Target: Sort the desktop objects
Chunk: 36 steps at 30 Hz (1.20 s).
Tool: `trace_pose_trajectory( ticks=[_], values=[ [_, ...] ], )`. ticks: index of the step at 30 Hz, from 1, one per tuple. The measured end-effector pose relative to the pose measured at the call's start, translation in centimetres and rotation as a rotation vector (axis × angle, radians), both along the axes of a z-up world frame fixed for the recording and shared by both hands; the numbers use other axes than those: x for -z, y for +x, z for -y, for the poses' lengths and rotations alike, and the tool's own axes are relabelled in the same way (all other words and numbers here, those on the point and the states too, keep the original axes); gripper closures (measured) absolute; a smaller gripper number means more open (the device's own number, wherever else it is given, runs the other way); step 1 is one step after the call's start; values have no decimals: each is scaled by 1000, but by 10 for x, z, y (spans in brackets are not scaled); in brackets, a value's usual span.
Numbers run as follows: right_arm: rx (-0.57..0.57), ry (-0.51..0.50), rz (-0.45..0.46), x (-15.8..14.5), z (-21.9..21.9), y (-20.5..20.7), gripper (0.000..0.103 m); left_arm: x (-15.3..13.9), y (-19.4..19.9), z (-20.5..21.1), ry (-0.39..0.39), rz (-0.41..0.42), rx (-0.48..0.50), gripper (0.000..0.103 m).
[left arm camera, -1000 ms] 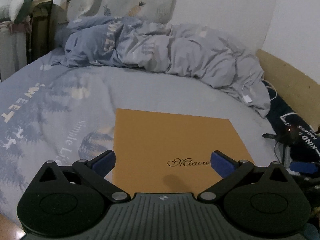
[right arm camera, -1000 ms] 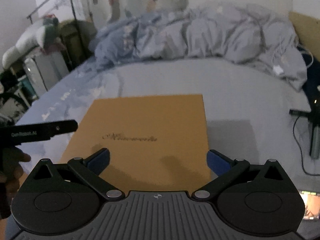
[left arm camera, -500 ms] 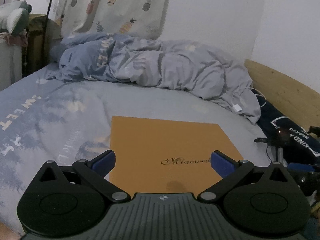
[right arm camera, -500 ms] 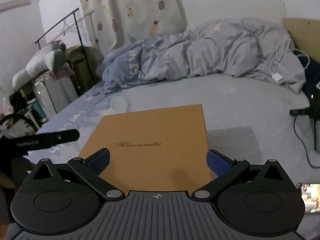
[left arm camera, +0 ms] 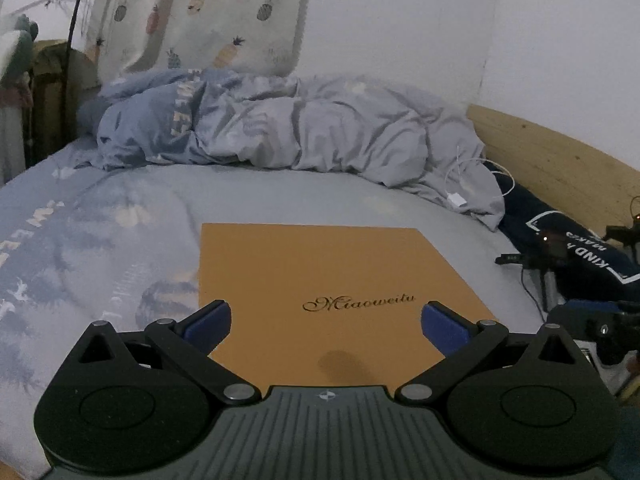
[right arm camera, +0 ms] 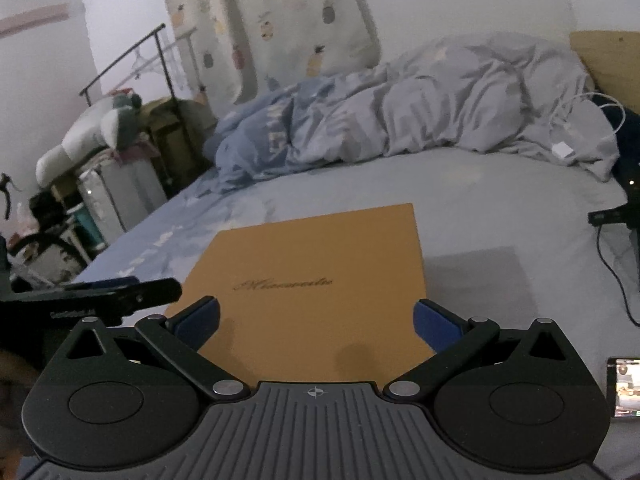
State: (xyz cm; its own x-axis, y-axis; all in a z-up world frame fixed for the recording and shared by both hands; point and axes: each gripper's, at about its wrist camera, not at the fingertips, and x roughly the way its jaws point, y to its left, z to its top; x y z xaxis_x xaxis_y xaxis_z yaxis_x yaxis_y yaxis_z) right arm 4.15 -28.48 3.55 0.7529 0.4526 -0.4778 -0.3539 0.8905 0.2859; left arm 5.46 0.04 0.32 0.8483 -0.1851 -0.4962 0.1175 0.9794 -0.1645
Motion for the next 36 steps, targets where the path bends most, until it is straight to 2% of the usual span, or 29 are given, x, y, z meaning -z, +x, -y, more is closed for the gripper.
trace_pose_trajectory(
  ticks=[12,19,28,36],
  values=[
    [12,-30,0,7,-8,-5,0,-1,-10,6,87,29,-27,0],
    [8,-43,9,4,-11,-12,0,2,-10,11,116,-14,-21,0],
    [22,-36,-3,5,-10,-13,0,2,-10,12,138,-22,-50,0],
    [29,-31,-14,6,-11,-13,0,4,-9,13,133,-28,-12,0]
  ],
)
